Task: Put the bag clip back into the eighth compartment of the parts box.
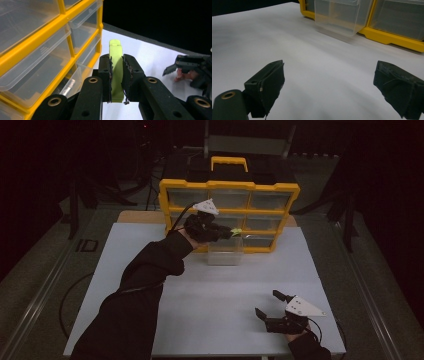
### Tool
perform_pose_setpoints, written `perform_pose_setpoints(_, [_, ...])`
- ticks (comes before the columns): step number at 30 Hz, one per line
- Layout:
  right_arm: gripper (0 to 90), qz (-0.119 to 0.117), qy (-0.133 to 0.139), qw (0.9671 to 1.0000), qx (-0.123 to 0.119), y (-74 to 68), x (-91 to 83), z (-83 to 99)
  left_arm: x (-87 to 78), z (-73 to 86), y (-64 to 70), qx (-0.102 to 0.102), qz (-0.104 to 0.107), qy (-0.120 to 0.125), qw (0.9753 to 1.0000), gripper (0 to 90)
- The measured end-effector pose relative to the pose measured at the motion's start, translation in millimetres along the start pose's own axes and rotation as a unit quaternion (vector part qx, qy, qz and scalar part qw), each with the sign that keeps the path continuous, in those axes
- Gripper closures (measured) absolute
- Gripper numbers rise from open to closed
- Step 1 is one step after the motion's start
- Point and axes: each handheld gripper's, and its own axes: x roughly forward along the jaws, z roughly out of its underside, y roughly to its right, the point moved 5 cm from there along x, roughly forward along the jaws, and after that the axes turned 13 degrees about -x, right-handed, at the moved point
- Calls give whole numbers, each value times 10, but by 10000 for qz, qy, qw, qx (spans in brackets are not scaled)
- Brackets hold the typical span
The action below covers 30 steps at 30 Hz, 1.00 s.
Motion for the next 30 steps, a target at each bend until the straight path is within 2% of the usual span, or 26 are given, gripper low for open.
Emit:
perform_pose_setpoints(13, [97,-4,25,10000,2,-2,-12,-10,201,120,-202,-219,-156,11,9996,789])
perform_pose_setpoints(15, [97,-3,27,10000,-11,-2,-14,-11,224,141,-237,-215,-284,-24,9994,789])
perform_pose_setpoints(17, [97,-3,28,10000,-10,-1,-14,-11,231,148,-251,-254,-272,-19,9993,789])
perform_pose_setpoints(18, [97,-3,31,10000,-11,-1,-14,-11,238,160,-281,-283,-332,-28,9990,789])
perform_pose_setpoints(30, [97,-26,33,10000,-16,-4,-13,-10,376,291,-384,-371,-400,-159,9984,789])
